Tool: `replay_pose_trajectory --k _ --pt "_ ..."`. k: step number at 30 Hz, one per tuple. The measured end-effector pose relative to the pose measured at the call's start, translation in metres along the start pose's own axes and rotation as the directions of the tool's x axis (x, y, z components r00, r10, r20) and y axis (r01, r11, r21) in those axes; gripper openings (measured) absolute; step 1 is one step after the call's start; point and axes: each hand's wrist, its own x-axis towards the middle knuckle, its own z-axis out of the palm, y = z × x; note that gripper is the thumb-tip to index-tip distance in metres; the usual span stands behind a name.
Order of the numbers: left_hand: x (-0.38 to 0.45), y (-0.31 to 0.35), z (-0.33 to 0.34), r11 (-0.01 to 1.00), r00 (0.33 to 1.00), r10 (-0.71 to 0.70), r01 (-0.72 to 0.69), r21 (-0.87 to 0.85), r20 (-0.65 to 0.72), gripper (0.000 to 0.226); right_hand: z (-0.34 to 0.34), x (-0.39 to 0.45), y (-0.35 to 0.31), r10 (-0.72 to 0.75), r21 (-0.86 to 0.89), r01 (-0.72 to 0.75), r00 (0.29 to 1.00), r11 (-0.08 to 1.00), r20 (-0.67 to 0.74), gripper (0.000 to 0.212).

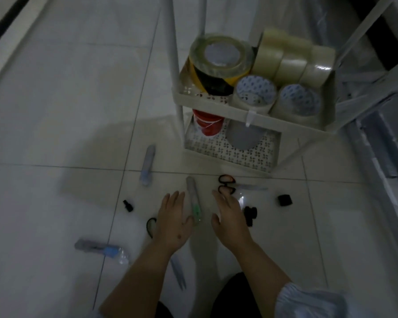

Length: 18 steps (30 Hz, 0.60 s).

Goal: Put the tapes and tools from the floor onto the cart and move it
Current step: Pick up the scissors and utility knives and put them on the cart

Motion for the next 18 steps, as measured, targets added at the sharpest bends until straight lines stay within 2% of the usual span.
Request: replay_pose_trajectory --k 2,4,7,9,11,16,18 --pt "-0.002 -0.013 0.005 0.997 0.998 -0.064 0.064 -0.048 -0.012 0.066 0.014 -0.001 -0.001 -0.006 -0.007 0.006 0.997 1.0 0.077 0.055" --pt "-0.008 -0.022 0.008 0.988 0.991 -0.134 0.133 -0.083 -0.007 0.07 0.028 -0.002 -0.003 -0.007 -0.026 0.011 0.99 1.0 0.141 0.055" --pt "-0.02 -0.039 0.015 0.98 0.985 -0.174 0.175 -0.098 0.021 0.072 0.053 -0.007 -0.004 -0.021 -0.017 0.024 0.984 1.0 0.175 0.051" --pt "-0.027 -0.053 0.019 0.966 0.974 -0.216 0.223 -0.132 0.068 0.074 0.067 -0.013 -0.007 0.005 -0.002 -0.005 0.976 1.0 0.217 0.05" --pt "-0.032 -0.071 0.026 0.929 0.938 -0.313 0.335 -0.157 0.149 0.066 0.077 -0.018 -0.014 0.014 -0.037 -0.006 0.976 0.999 0.219 0.047" --pt "-0.038 -0.09 0.015 0.934 0.948 -0.295 0.312 -0.176 0.117 0.073 0.102 -0.023 -0.028 0.028 -0.081 -0.008 0.967 0.997 0.252 0.054" --pt "-0.034 -0.097 0.011 0.94 0.958 -0.264 0.281 -0.195 0.109 0.078 0.11 -0.02 -0.029 0.051 -0.058 -0.034 0.941 0.998 0.334 0.057"
